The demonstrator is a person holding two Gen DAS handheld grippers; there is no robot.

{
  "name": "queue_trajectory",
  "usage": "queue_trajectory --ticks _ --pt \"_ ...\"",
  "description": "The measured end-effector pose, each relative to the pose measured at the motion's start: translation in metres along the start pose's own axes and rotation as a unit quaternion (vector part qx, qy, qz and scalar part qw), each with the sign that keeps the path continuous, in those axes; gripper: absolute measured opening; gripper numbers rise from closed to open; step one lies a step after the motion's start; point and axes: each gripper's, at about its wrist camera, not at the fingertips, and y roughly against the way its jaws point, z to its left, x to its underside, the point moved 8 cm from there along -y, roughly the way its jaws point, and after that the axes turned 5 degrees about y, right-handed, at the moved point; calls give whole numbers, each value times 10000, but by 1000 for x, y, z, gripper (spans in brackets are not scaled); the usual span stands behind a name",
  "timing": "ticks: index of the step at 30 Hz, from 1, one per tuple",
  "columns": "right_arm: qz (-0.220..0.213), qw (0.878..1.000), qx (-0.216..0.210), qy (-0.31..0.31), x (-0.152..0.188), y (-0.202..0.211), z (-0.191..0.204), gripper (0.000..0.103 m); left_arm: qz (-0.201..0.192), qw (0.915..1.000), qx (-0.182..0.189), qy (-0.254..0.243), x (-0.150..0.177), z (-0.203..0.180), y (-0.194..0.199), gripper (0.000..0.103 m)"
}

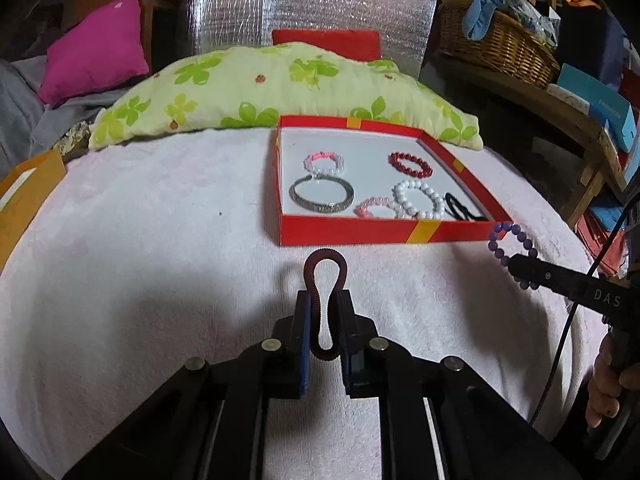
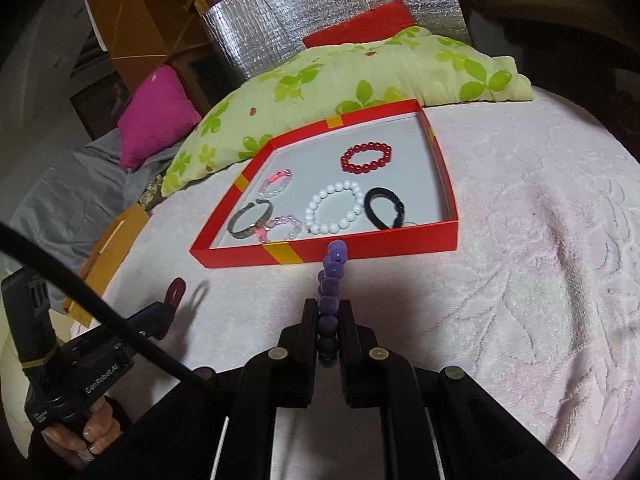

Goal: Organize jewelry
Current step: 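Carry the maroon ring and purple bracelet over the red box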

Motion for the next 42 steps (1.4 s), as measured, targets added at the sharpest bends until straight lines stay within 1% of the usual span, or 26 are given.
queue_trajectory --ticks 6,11,18,22,27,30,33,36,39,42 --pt "-65 9999 -157 1 -4 4 9 10 -95 9996 -64 -240 -2 -8 2 13" --pt "-89 9997 -235 53 -6 6 19 10 -190 9986 -243 -428 -4 -11 6 13" --pt "4 9997 -211 150 -8 1 30 10 -250 9979 -383 -456 -7 -6 10 13" --pt "19 9993 -256 258 -19 -2 39 10 -295 9977 -427 -426 -10 -2 13 13" --pt "23 9989 -348 320 -41 -7 47 10 -310 9980 -428 -358 -13 1 14 13" --pt "-164 9984 -278 465 -65 -9 50 10 -308 9979 -447 -364 -13 1 14 13" --pt "-453 9976 -237 463 -92 -9 47 10 -300 9977 -484 -379 -12 1 13 13" --pt "-694 9971 -169 270 -109 -13 34 10 -244 9976 -512 -389 -11 2 10 13" --pt "-636 9979 -138 -2 -107 -22 18 10 -203 9973 -567 -426 -10 0 7 13" --pt "-518 9984 -70 -224 -104 -29 -1 10 -154 9979 -499 -388 -13 -2 5 13"
